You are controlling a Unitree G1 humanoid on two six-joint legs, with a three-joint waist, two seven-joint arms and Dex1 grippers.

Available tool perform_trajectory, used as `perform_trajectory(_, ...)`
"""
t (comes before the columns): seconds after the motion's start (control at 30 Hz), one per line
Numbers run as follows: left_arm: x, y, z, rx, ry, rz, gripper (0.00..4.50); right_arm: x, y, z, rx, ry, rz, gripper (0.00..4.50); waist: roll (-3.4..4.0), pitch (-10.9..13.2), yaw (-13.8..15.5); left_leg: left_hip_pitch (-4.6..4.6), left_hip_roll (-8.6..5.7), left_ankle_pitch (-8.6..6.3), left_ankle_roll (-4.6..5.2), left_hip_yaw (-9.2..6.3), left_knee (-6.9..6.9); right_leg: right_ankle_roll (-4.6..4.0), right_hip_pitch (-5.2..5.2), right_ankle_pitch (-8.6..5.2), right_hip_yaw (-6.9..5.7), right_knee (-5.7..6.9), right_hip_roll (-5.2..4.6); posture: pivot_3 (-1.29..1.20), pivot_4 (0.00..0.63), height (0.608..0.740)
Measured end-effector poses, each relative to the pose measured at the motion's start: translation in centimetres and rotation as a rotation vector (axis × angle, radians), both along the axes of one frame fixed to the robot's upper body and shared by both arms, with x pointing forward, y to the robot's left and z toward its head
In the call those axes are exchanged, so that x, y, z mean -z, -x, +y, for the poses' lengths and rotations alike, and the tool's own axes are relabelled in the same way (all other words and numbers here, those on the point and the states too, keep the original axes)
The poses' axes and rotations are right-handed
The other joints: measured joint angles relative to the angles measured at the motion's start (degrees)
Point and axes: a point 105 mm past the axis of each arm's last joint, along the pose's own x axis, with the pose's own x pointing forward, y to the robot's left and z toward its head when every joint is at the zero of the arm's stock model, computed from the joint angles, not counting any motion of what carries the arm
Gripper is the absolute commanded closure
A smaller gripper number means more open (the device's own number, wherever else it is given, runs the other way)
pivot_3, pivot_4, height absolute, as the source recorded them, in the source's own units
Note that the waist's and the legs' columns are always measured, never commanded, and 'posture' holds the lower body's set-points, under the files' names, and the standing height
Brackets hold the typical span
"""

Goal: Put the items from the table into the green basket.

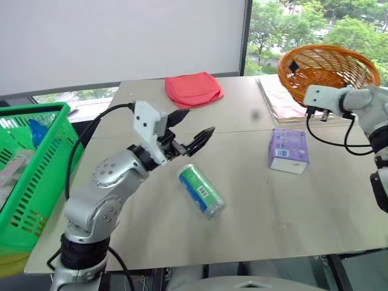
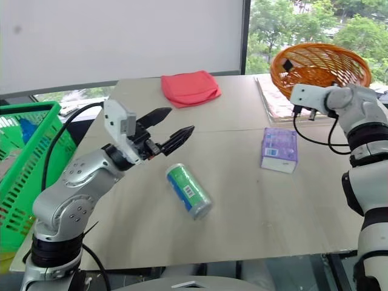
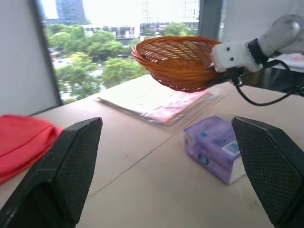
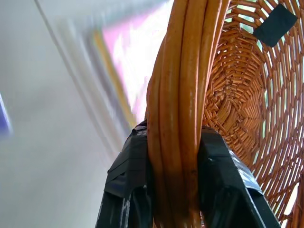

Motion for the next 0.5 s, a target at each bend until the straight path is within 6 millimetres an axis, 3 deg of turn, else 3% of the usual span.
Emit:
perform_trajectory(0.27, 1.6, 1.0, -1.3, 0.129, -0.023, 0.081, 0.0, 1.8, 1.0, -2.6, 0.11, -0.021, 0.056, 0.26, 0.0, 0.01, -2.89, 0.2, 0.03, -0.12, 0.22, 0.17, 0.06, 0.02, 0.01, 0.0, 0.2, 0.27, 0.06, -0.01, 0.0, 0.74)
perform_trajectory(0.3, 1.8, 1.0, -1.2, 0.125, -0.032, 0.088, 0.0, 1.7, 0.9, -2.7, 0.113, -0.022, 0.047, 0.02, 0.0, 0.01, -2.95, 0.22, 0.03, -0.12, 0.23, 0.17, 0.08, 0.02, 0.01, 0.0, 0.21, 0.32, 0.08, -0.01, 0.0, 0.74)
perform_trajectory(0.4, 2.9, 1.1, -0.3, 0.09, -0.079, 0.109, 0.0, 0.9, 0.7, -2.3, 0.106, -0.082, 0.014, 0.02, 0.0, 0.01, -2.95, 0.27, 0.04, -0.12, 0.24, 0.16, 0.14, 0.02, 0.01, -0.01, 0.23, 0.48, 0.11, 0.01, 0.0, 0.74)
perform_trajectory(0.5, 5.0, 1.9, 1.5, 0.045, -0.155, 0.168, 0.0, -1.1, 0.5, 0.9, -0.003, -0.312, 0.02, 0.02, 0.03, 0.02, -3.51, 0.31, 0.13, -0.14, 0.26, 0.17, 0.16, 0.02, 0.01, -0.01, 0.28, 0.55, 0.16, 0.01, 0.0, 0.74)
